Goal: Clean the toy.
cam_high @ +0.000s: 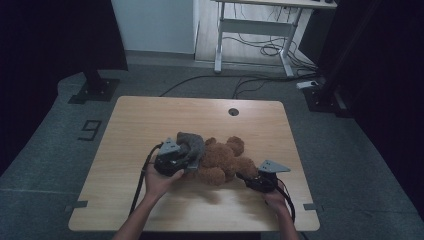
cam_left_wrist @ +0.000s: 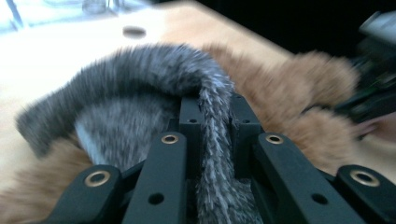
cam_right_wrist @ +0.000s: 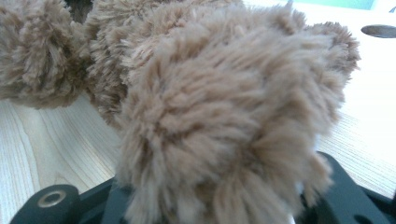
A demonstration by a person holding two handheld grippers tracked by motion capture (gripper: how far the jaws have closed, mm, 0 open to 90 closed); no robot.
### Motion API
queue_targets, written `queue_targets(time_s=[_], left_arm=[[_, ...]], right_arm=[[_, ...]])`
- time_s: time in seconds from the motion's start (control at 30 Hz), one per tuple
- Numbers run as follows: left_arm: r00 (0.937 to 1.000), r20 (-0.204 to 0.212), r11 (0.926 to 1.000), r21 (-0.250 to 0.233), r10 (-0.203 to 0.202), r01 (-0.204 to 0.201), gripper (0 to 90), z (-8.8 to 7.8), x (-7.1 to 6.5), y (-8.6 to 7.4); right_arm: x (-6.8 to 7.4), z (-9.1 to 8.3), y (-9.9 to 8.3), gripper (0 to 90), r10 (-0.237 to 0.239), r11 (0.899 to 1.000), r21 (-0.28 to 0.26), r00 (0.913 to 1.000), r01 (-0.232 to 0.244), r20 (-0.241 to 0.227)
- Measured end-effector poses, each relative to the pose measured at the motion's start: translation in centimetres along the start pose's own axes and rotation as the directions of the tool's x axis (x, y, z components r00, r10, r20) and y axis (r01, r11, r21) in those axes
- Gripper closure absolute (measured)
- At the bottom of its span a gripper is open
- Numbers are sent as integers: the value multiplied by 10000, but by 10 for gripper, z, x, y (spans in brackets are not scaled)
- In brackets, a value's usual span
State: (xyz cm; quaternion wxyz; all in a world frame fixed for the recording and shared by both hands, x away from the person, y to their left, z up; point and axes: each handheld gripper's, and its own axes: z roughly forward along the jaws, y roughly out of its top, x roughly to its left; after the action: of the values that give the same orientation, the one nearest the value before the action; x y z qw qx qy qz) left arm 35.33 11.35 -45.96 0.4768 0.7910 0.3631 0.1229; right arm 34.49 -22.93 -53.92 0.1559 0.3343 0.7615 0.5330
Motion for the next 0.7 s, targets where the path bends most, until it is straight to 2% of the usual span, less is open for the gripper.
queue_targets(time_s=[0.07, 0.13, 0.2, 0.3, 0.4, 0.47, 0.53, 0.7], left_arm=[[9999, -38, 9998, 144, -110, 111, 790, 7, 4, -10], [9977, 341, 9978, -269, -591, 600, 802, 3, 10, -20], [9970, 353, 9964, -477, -684, 701, 805, -5, 13, -25], [9966, 91, 9938, -738, -824, 828, 805, -21, 18, -30], [9900, -174, 9865, -875, -1401, 1381, 806, -34, 32, -35], [9858, -474, 9831, -948, -1613, 1563, 807, -41, 39, -39], [9814, -846, 9823, -888, -1725, 1651, 809, -46, 46, -44], [9711, -1089, 9769, -458, -2125, 2087, 810, -49, 60, -58]], right_arm=[[0, 0, 0, 569, -60, 10000, 36, 10000, 59, 18], [2, 0, 0, 569, -148, 9999, 79, 9999, 148, -8], [2, 1, 0, 569, -208, 9997, 113, 9998, 208, 4], [1, 2, -1, 571, -194, 9996, 209, 9998, 193, 32], [2, 3, -1, 572, -191, 9996, 231, 9998, 189, 52], [1, 3, -1, 571, -179, 9996, 240, 9998, 177, 58], [1, 3, -1, 571, -177, 9995, 264, 9998, 175, 57], [1, 5, -2, 571, -165, 9994, 305, 9998, 163, 62]])
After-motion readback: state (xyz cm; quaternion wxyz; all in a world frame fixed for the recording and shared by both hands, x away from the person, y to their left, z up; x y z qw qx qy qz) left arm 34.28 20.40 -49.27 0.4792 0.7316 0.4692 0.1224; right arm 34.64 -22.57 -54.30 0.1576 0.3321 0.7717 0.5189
